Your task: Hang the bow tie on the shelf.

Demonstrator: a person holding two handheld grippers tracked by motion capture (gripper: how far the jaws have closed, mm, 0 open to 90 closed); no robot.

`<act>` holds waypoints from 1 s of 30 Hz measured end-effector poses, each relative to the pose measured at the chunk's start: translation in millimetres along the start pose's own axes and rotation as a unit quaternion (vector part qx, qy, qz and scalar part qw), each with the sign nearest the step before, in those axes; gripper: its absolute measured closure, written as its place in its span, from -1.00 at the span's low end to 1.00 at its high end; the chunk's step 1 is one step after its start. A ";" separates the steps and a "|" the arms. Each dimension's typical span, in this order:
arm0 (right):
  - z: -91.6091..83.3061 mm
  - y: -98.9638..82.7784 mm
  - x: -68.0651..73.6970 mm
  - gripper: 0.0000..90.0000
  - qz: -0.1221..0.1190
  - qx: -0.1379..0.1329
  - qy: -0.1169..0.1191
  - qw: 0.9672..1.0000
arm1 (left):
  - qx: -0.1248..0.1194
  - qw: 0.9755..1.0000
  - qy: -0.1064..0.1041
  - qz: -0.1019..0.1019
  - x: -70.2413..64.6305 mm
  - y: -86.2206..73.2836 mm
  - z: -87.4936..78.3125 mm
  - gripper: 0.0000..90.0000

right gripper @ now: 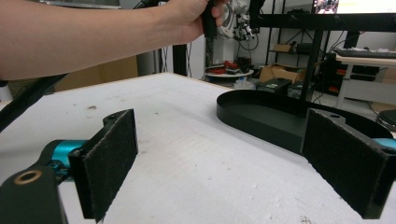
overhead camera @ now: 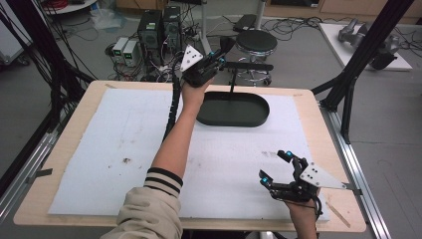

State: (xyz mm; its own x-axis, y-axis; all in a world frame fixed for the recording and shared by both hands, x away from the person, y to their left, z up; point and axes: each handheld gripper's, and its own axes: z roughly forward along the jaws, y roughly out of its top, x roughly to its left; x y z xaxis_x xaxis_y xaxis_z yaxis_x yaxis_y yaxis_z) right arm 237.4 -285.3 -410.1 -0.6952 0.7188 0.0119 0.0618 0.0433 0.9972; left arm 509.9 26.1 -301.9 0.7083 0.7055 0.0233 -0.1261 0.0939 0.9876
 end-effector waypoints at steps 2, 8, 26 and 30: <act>-0.3 0.2 0.4 -0.77 0.002 0.000 0.001 1.000 | -0.001 1.000 0.006 -0.004 0.7 -0.4 2.3 0.70; 1.4 -0.1 1.2 -0.77 0.001 0.000 0.004 1.000 | 0.005 1.000 0.027 -0.014 7.0 -3.1 5.9 0.71; 2.7 -2.0 0.7 -0.77 0.008 -0.003 0.007 1.000 | 0.015 0.999 0.046 -0.019 8.1 -1.9 12.1 0.70; 2.9 -2.4 0.8 -0.77 0.008 0.000 0.007 1.000 | 0.017 0.998 0.056 -0.015 12.1 -1.7 9.6 0.70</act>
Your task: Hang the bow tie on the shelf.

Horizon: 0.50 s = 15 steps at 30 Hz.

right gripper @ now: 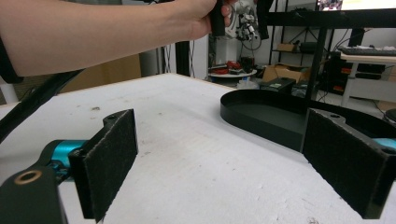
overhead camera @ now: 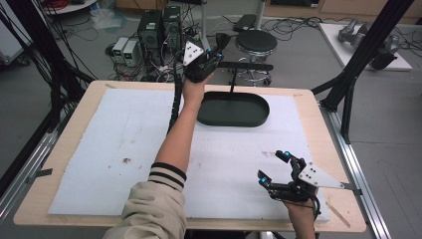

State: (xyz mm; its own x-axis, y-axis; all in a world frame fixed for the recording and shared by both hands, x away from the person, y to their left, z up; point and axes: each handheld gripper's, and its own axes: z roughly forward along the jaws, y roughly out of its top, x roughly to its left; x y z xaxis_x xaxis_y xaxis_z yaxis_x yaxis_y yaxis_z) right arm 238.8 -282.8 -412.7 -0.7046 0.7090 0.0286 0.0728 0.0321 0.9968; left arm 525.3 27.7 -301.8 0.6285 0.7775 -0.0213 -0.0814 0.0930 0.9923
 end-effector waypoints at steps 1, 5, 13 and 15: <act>0.1 0.0 -0.3 -0.77 -0.001 -0.002 0.000 1.000 | 0.001 1.000 0.002 0.002 1.3 0.0 -0.6 0.70; -0.3 0.2 -0.5 -0.77 0.000 -0.004 -0.001 1.000 | -0.003 1.000 0.008 0.004 2.0 0.6 -0.9 0.70; 1.3 -0.3 0.3 -0.77 -0.002 0.000 0.001 1.000 | -0.010 1.000 -0.019 -0.006 -13.0 0.9 4.5 0.71; 1.0 -0.2 0.2 -0.77 -0.001 -0.003 0.001 1.000 | -0.016 1.000 -0.022 -0.005 -16.2 0.6 5.3 0.71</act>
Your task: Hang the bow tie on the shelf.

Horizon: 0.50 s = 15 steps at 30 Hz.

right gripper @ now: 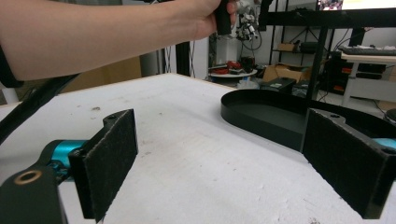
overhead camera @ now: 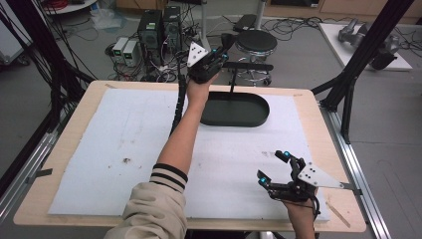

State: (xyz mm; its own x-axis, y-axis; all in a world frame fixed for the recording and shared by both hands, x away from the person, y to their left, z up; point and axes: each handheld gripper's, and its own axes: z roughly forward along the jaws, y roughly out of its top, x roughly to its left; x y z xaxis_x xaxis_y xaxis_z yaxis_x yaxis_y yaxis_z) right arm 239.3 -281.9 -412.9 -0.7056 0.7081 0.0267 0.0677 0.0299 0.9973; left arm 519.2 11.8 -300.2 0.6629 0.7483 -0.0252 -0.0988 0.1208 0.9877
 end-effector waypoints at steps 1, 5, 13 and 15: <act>-0.3 0.1 -0.1 -0.77 0.000 0.000 0.000 1.000 | -0.005 1.000 -0.003 0.001 -0.7 0.3 -0.1 0.70; -1.3 0.4 0.0 -0.77 0.003 -0.002 -0.001 1.000 | -0.014 1.000 0.003 0.000 0.3 2.0 0.3 0.70; 0.6 -0.6 0.3 -0.77 0.001 0.003 0.002 1.000 | -0.009 1.000 0.028 -0.004 16.2 5.9 -1.5 0.71; 0.8 -1.1 -0.4 -0.77 0.001 0.002 0.002 1.000 | -0.007 0.999 0.034 -0.006 20.2 5.8 -2.8 0.70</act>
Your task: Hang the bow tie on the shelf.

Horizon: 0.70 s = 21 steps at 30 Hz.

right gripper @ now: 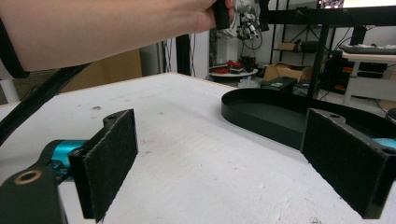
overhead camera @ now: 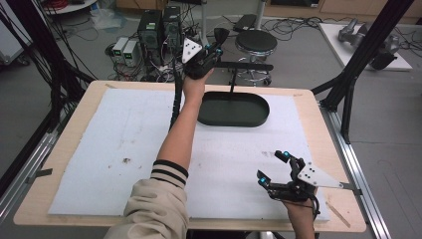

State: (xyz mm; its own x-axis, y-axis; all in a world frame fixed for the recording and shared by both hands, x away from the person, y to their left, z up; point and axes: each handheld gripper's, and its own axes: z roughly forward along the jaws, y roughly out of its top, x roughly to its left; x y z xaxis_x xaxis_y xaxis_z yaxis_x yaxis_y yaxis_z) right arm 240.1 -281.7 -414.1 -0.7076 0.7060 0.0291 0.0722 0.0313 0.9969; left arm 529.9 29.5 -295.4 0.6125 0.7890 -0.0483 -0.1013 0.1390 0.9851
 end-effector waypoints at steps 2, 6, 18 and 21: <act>-0.2 -0.6 0.0 -0.77 0.003 0.001 -0.001 1.000 | 0.002 1.000 0.008 0.002 3.6 -0.4 -0.9 0.70; 0.1 -1.7 0.0 -0.77 0.004 0.003 0.000 1.000 | 0.012 1.000 0.016 0.007 8.3 -1.6 -2.1 0.71; 0.3 -2.7 -0.3 -0.77 0.003 0.004 0.000 1.000 | 0.015 0.999 0.023 0.017 9.8 -1.2 -6.4 0.71; -0.6 -2.2 -0.9 -0.77 0.003 0.000 -0.001 1.000 | 0.011 1.000 0.015 0.011 6.8 -1.4 -11.6 0.71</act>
State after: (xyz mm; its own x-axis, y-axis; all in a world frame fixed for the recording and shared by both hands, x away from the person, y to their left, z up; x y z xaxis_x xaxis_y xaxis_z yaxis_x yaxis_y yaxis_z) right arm 240.2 -282.8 -416.3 -0.7056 0.7078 0.0351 0.0771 0.0275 0.9966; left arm 525.2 41.6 -299.1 0.5865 0.8094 -0.0304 -0.0980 0.1082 0.9893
